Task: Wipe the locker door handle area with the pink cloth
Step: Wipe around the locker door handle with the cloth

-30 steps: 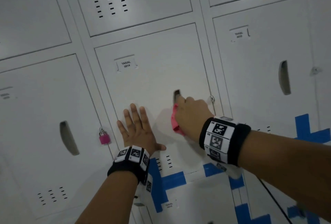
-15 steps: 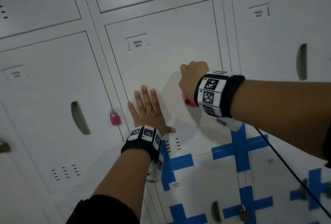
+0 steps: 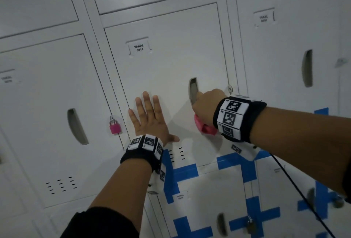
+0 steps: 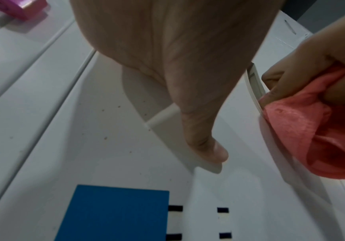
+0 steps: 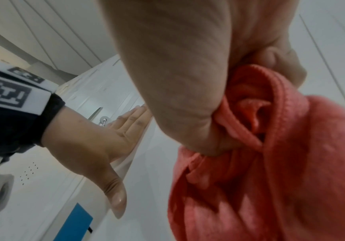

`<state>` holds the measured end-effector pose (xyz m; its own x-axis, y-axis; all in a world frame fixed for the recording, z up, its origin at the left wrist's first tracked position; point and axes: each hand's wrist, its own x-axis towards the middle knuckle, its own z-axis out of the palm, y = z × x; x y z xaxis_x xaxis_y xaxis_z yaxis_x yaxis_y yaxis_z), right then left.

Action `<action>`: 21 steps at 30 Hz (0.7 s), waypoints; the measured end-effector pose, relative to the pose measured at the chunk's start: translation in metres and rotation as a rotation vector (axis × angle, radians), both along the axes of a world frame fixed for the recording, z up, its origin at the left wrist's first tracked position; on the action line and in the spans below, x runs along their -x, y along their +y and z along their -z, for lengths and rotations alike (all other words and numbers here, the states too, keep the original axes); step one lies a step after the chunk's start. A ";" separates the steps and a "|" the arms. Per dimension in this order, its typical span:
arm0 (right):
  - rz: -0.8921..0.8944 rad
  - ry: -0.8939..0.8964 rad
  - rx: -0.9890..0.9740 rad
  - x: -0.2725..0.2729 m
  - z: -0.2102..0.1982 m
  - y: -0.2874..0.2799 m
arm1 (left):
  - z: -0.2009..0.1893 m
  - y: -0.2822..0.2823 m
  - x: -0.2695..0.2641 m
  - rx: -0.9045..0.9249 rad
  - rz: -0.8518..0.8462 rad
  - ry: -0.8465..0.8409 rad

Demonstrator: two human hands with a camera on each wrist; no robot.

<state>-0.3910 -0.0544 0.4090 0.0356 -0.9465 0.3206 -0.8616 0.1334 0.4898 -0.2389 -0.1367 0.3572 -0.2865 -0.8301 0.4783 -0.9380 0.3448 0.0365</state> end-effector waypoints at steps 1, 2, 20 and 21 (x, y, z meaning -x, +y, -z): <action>-0.007 0.019 0.006 0.001 -0.003 0.003 | 0.000 0.000 0.001 -0.005 -0.003 0.001; -0.008 0.034 0.006 0.003 -0.006 0.007 | 0.000 0.000 0.001 -0.009 -0.007 0.002; 0.034 -0.143 0.108 0.004 -0.002 0.008 | 0.002 -0.002 0.001 0.032 0.009 0.009; 0.038 -0.170 0.079 0.002 0.002 0.008 | 0.002 -0.002 0.001 0.034 0.014 0.010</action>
<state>-0.3935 -0.0462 0.4069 -0.0610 -0.9176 0.3927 -0.9245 0.2003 0.3244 -0.2398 -0.1384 0.3547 -0.2934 -0.8094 0.5087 -0.9325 0.3595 0.0342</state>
